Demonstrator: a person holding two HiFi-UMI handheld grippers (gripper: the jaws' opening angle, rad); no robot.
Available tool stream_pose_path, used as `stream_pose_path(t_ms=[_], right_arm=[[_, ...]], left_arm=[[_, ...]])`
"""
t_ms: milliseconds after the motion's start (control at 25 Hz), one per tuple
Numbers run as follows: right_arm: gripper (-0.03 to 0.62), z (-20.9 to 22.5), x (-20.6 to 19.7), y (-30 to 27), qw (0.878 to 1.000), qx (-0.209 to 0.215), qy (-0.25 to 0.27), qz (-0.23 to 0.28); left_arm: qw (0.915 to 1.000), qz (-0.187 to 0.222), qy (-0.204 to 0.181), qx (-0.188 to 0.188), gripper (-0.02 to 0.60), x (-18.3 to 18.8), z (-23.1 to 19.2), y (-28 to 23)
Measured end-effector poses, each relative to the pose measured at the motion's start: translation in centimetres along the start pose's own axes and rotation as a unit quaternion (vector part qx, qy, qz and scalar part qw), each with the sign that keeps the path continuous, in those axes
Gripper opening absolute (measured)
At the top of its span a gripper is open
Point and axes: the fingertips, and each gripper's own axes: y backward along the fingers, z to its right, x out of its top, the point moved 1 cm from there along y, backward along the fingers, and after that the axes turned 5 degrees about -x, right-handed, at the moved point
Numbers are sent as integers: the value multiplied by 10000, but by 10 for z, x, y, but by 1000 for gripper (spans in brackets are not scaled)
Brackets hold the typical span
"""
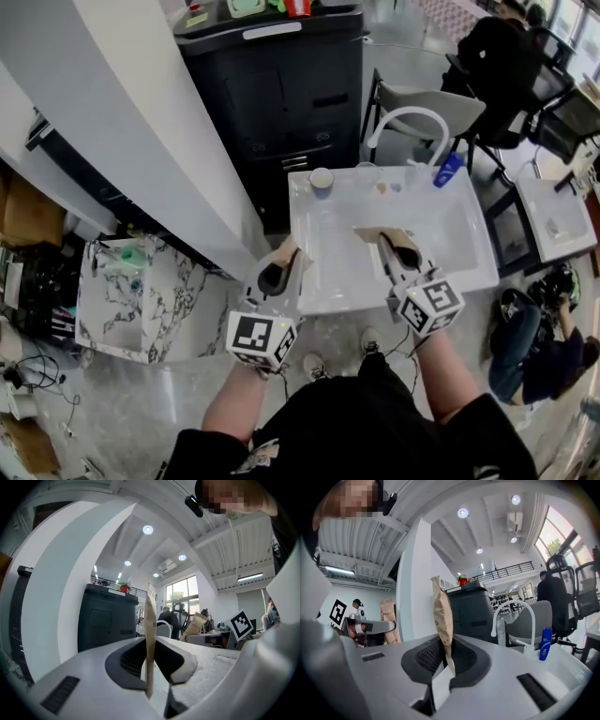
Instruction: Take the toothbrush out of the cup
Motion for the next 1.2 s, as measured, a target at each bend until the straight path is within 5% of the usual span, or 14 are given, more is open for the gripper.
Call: stream_pose_path(t_ms=[680, 1200], right_arm=[[26, -27, -6, 71, 9995, -309, 44, -9], [26, 2, -15, 233, 9996, 259, 46, 91]], left_arm=[[9985, -302, 256, -382, 43, -28, 52, 50], [9995, -221, 238, 23, 43, -39, 229, 100]])
